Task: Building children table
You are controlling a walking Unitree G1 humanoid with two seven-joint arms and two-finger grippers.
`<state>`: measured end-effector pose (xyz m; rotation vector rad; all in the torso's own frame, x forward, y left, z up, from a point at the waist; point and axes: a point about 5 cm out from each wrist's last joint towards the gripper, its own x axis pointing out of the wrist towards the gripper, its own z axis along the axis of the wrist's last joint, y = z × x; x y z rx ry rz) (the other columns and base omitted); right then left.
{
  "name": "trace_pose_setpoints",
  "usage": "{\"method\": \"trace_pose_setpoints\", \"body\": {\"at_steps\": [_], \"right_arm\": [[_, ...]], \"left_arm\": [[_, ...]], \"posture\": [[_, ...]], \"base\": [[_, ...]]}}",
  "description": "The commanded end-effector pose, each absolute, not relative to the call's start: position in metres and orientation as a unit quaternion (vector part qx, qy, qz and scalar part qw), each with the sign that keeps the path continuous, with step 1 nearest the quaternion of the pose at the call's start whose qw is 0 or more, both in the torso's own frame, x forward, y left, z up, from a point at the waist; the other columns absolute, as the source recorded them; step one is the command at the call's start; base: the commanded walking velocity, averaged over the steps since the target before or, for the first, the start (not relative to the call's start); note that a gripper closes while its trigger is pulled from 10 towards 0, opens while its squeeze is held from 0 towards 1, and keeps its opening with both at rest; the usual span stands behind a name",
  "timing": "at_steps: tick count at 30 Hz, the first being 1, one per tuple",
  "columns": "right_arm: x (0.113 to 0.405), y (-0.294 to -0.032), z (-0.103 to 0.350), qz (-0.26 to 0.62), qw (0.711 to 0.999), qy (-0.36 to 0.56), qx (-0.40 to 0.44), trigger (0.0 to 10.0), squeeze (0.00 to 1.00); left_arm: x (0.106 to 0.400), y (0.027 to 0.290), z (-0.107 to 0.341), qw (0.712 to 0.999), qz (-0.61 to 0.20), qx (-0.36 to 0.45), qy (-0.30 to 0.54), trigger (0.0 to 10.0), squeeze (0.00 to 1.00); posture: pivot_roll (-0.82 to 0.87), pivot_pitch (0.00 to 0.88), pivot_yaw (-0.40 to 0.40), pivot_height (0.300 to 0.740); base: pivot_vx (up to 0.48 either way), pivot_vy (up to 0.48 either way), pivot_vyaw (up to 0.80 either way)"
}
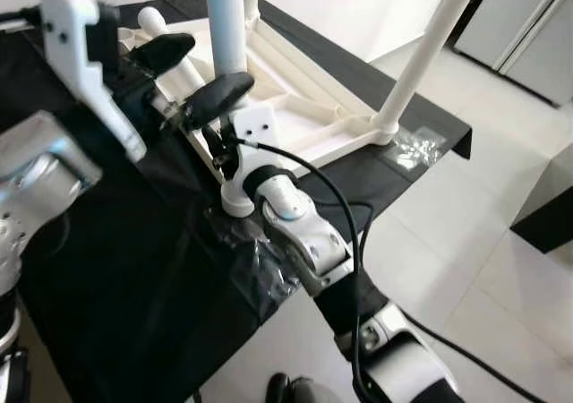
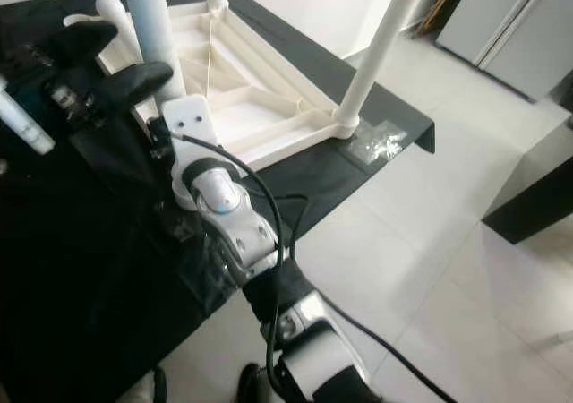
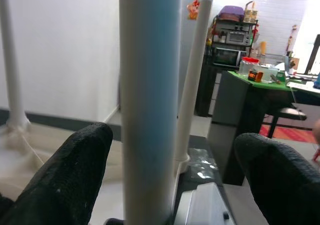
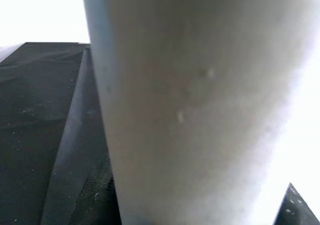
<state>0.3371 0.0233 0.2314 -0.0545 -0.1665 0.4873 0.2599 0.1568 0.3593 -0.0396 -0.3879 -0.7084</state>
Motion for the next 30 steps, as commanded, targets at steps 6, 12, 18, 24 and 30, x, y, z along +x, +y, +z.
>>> {"method": "trace_pose_setpoints", "body": {"at_steps": [6, 12, 18, 24, 30], "right_arm": [[0.328, 0.039, 0.198, 0.256, 0.967, -0.012, -0.012, 10.0, 0.00], [0.327, 0.041, 0.198, 0.263, 0.964, -0.016, -0.013, 10.0, 0.00], [0.327, 0.042, 0.199, 0.266, 0.964, -0.017, -0.010, 10.0, 0.00], [0.327, 0.042, 0.201, 0.269, 0.963, -0.023, -0.003, 10.0, 0.00], [0.328, 0.042, 0.215, 0.307, 0.950, -0.051, 0.010, 10.0, 0.00]], "left_arm": [[0.272, 0.134, 0.356, 0.913, -0.375, -0.063, -0.147, 10.0, 0.00], [0.281, 0.125, 0.364, 0.910, -0.379, -0.092, -0.138, 10.0, 0.00], [0.289, 0.114, 0.372, 0.912, -0.382, -0.076, -0.129, 0.0, 0.00], [0.292, 0.110, 0.379, 0.913, -0.382, -0.063, -0.130, 0.0, 0.00], [0.292, 0.108, 0.385, 0.912, -0.385, -0.044, -0.132, 0.0, 0.00]], "posture": [[0.03, 0.192, -0.131, 0.740], [0.04, 0.191, -0.128, 0.740], [0.04, 0.193, -0.126, 0.740], [0.04, 0.193, -0.118, 0.740], [0.04, 0.194, -0.117, 0.740]], "base": [[0.000, 0.000, 0.00], [0.000, 0.000, 0.00], [0.000, 0.000, 0.00], [0.000, 0.000, 0.00], [0.000, 0.000, 0.00]]}}
